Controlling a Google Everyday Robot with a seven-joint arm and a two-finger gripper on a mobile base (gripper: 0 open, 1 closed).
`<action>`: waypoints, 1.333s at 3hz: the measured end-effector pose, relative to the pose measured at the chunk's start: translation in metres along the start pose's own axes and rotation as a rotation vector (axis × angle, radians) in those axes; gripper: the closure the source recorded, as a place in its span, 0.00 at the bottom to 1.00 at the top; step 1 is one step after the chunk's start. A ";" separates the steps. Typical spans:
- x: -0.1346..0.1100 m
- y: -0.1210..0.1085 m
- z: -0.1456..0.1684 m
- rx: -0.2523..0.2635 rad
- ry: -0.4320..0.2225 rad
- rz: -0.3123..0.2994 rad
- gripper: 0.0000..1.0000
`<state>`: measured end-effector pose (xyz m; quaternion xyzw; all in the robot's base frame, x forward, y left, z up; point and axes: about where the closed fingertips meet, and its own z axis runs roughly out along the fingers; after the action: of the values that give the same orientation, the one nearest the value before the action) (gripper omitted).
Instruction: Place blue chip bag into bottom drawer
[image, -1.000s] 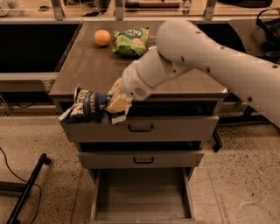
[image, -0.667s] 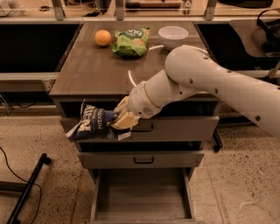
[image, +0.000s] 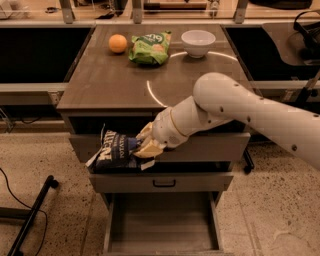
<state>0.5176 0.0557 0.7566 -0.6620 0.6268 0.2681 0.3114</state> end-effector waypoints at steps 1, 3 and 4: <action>0.052 0.012 0.025 -0.006 -0.036 0.012 1.00; 0.142 0.050 0.061 0.013 -0.084 0.061 1.00; 0.191 0.070 0.082 0.035 -0.098 0.126 1.00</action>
Offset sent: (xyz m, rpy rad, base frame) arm -0.0381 -0.0551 -0.1642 0.1128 0.0350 -0.0231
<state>0.4646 -0.0109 0.5545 -0.6017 0.6557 0.3083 0.3360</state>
